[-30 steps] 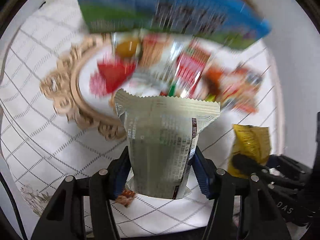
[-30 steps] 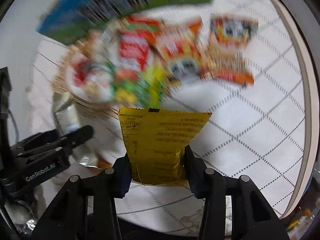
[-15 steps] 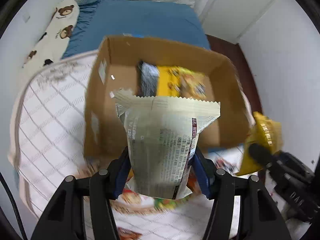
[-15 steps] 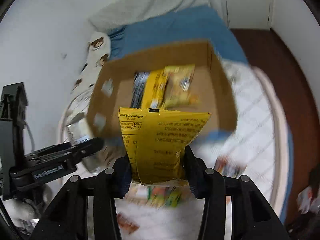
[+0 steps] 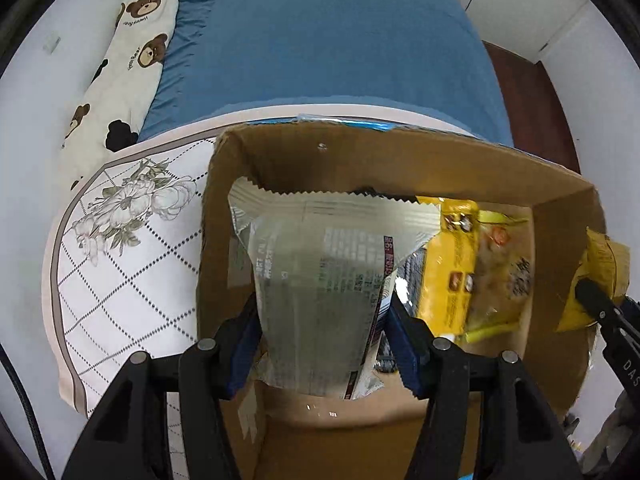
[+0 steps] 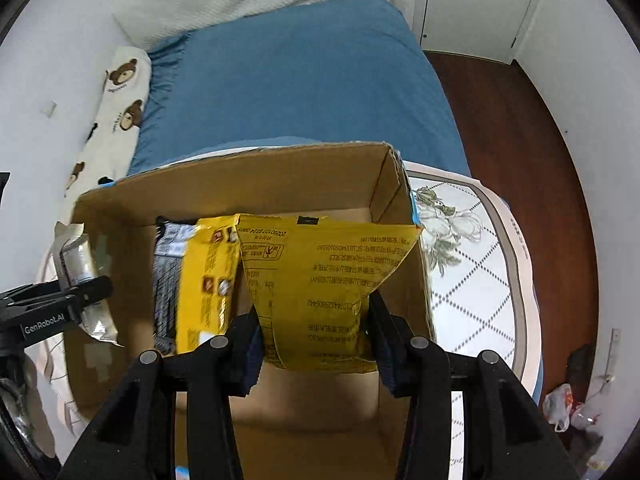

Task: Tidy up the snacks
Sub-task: 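Carry both packets into the box and release them from both tools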

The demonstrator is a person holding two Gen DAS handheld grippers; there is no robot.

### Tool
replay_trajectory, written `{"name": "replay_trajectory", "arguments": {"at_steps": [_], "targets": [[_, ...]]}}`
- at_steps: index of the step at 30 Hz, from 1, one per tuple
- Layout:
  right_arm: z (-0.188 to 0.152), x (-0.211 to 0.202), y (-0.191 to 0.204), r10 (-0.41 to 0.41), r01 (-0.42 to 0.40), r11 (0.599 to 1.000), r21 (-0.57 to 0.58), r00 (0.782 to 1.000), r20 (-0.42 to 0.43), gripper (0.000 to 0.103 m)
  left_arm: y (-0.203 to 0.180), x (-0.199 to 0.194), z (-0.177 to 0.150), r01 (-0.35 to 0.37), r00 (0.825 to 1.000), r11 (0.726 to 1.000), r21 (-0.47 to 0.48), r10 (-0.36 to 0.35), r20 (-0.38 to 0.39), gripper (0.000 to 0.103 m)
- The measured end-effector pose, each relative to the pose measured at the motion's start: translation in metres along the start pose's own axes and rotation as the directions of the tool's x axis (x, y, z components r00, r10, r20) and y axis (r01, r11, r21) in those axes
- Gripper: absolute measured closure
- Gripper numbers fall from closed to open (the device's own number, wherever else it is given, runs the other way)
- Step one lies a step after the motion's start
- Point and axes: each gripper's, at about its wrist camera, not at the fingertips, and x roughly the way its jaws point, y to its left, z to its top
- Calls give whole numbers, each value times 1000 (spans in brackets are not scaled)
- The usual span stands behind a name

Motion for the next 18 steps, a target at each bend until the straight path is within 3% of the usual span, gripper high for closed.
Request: {"name": "replay_trajectory", "arguments": {"at_steps": [4, 5, 6, 7, 8, 18], "targets": [[8, 22, 0, -26, 26, 1000, -6, 999, -37, 48, 6, 14, 10, 16, 1000, 999, -28, -16, -19, 45], [10, 26, 1, -28, 28, 1000, -6, 999, -47, 33, 5, 12, 10, 26, 999, 999, -31, -26, -19, 42], [14, 29, 2, -28, 28, 1000, -4, 998, -48, 16, 5, 14, 12, 37, 999, 999, -31, -38, -16, 32], [10, 31, 1, -25, 25, 1000, -3, 999, -45, 13, 6, 15, 13, 45, 999, 998, -32, -45, -8, 25], [12, 32, 2, -24, 24, 1000, -1, 999, -45, 13, 5, 14, 13, 48, 999, 998, -31, -48, 1, 15], [-4, 33, 0, 13, -13, 1000, 15, 999, -31, 13, -6, -3, -6, 45, 993, 999, 12, -47, 109, 15]]}}
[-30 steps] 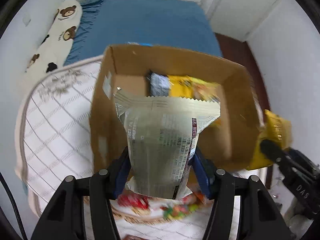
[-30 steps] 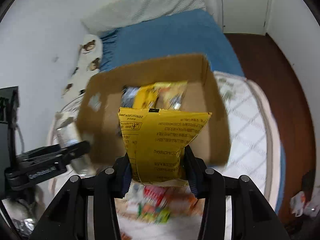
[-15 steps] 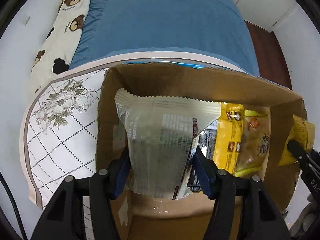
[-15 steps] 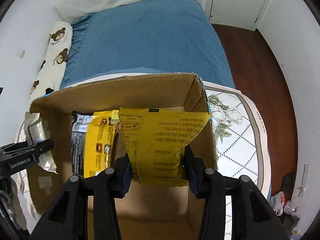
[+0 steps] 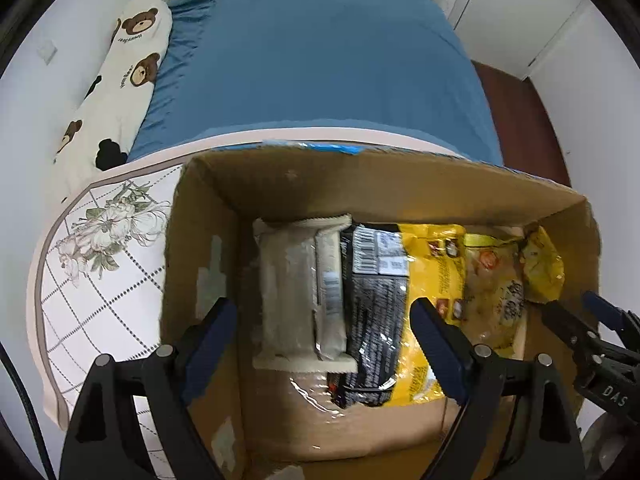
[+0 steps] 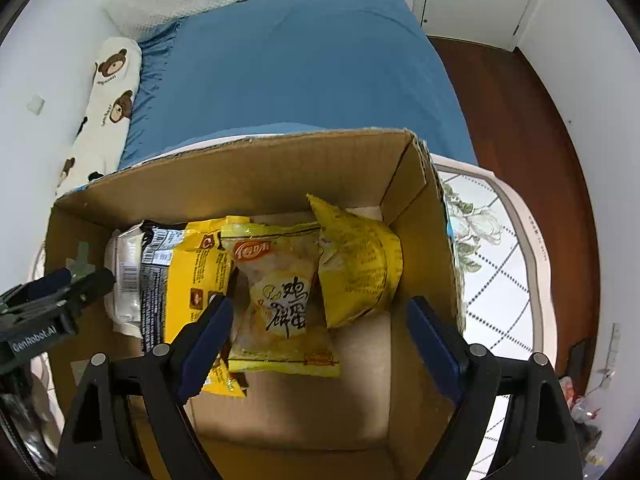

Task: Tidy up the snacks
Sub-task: 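Carry both packets into the box and release them from both tools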

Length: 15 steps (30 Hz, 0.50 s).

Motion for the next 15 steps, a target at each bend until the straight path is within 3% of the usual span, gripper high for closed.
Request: {"name": "replay_trajectory", "arguments": {"at_steps": [8, 15], "targets": [[-36, -19, 6, 20, -20, 1000, -5, 999, 45, 13, -1, -22, -35, 11, 996, 1000, -14, -10, 84, 15], [-67, -53, 13, 22, -18, 999, -34, 992, 122, 13, -6, -61, -66, 13, 983, 1000, 2, -13, 182, 15]]}}
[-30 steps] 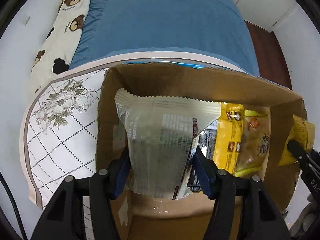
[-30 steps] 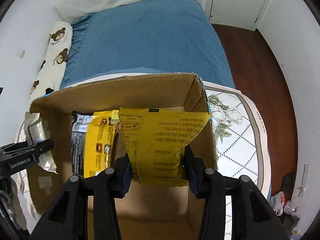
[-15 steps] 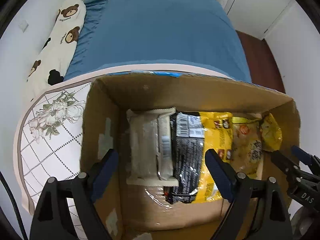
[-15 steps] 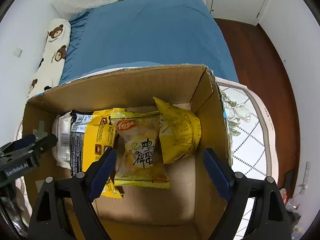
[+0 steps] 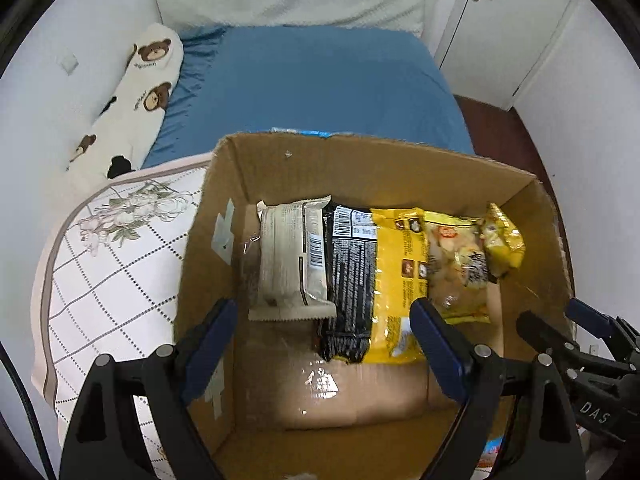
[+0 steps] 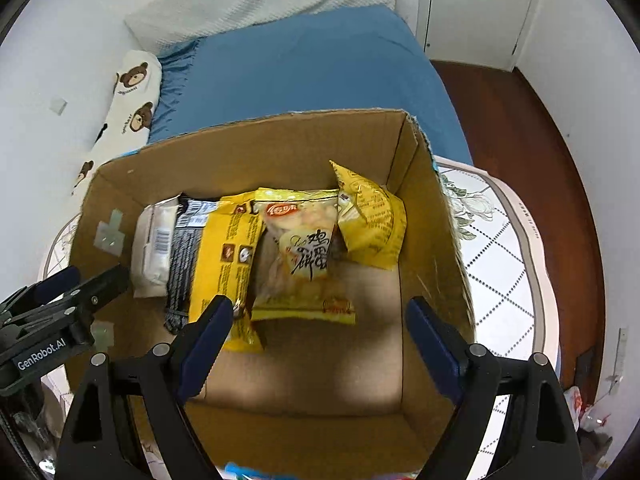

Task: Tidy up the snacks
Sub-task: 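Carry both packets into the box and release them from both tools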

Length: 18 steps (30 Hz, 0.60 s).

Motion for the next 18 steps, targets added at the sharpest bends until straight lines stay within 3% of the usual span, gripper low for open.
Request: {"name": "replay_trajectory", "arguments": {"at_steps": [7, 18], "targets": [[-32, -52, 4, 10, -8, 1000, -24, 995, 95, 13, -6, -53, -30, 3, 994, 1000, 20, -5, 107, 15], [-84, -126, 3, 31, -27, 999, -20, 976, 218, 13, -13, -119, -77, 22, 978, 999, 27, -27, 209, 15]]}}
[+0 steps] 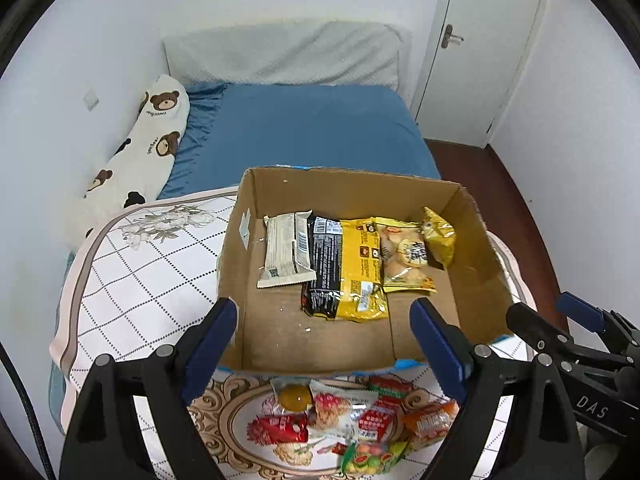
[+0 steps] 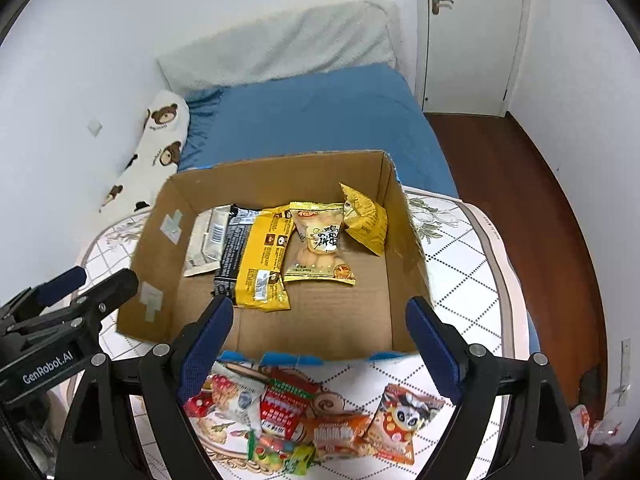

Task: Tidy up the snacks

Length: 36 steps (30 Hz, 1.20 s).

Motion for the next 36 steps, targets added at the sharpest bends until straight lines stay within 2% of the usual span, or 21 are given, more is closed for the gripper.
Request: {"name": "replay_trajectory", "arguments": {"at_steps": [4, 8, 12, 14, 15, 16, 17, 18, 20, 21, 22, 23, 25, 26, 28, 29, 30, 32, 33, 34, 36], "targets": [[-12, -24, -2, 30, -30, 999, 20, 999, 22, 13, 0, -23, -12, 2, 1000, 1000, -11, -2, 21, 15], [-39, -33, -3, 67, -66, 997, 41, 998, -16, 13, 3, -35, -36, -11, 1000, 1000, -4, 11, 1, 15], [-85, -21, -6, 102, -94, 993, 69, 987, -123, 13, 13, -29, -86, -37, 994, 998, 53, 42, -101, 15], [-115, -9, -10, 122, -105, 989, 100, 976, -182, 13, 21, -15, -121, -54, 978, 996, 76, 68, -199, 15], [-128, -3, -12, 124, -103, 988, 112, 971, -206, 13, 26, -6, -141, -55, 964, 995, 80, 74, -257, 15], [-143, 6, -16, 134, -104, 986, 133, 962, -240, 13, 36, 8, -168, -64, 934, 996, 68, 83, -348, 15], [-159, 15, -20, 146, -105, 982, 160, 951, -271, 13, 42, 16, -185, -63, 911, 997, 44, 75, -405, 15], [-169, 21, -23, 150, -101, 979, 176, 945, -291, 13, 51, 27, -208, -55, 879, 998, -2, 48, -475, 15], [-190, 35, -29, 155, -89, 975, 205, 930, -333, 13, 72, 51, -255, -66, 794, 988, -137, -31, -607, 15], [-199, 41, -34, 160, -84, 971, 224, 924, -348, 13, 82, 63, -275, -69, 750, 974, -216, -92, -655, 15], [-204, 45, -36, 160, -79, 970, 232, 920, -357, 13, 94, 78, -299, -90, 700, 945, -315, -165, -695, 15], [-208, 49, -37, 156, -71, 969, 235, 918, -366, 13, 100, 85, -310, -113, 679, 927, -357, -190, -709, 15], [-213, 54, -42, 147, -60, 969, 238, 918, -368, 13, 112, 106, -336, -142, 642, 870, -472, -282, -713, 16], [-213, 56, -43, 141, -54, 970, 237, 919, -368, 13, 116, 113, -342, -158, 634, 856, -492, -294, -715, 19], [-212, 58, -46, 131, -44, 970, 238, 922, -364, 13, 120, 125, -351, -182, 635, 815, -550, -329, -699, 23], [-211, 60, -47, 129, -41, 970, 240, 923, -363, 13, 120, 130, -352, -200, 642, 811, -550, -315, -699, 37], [-209, 62, -47, 129, -46, 972, 229, 924, -361, 13, 119, 132, -350, -208, 652, 817, -538, -294, -699, 46], [-201, 66, -35, 132, -74, 982, 172, 924, -358, 13, 110, 134, -341, -191, 675, 857, -479, -239, -698, 50], [-198, 70, -25, 128, -92, 989, 112, 920, -371, 13, 102, 134, -333, -179, 692, 888, -423, -192, -696, 50], [-195, 74, -14, 123, -112, 992, 51, 915, -384, 13, 93, 131, -323, -164, 718, 921, -355, -135, -682, 50], [-196, 83, 16, 80, -140, 983, -119, 909, -409, 13, 75, 128, -306, -140, 760, 964, -226, -41, -648, 50]]}}
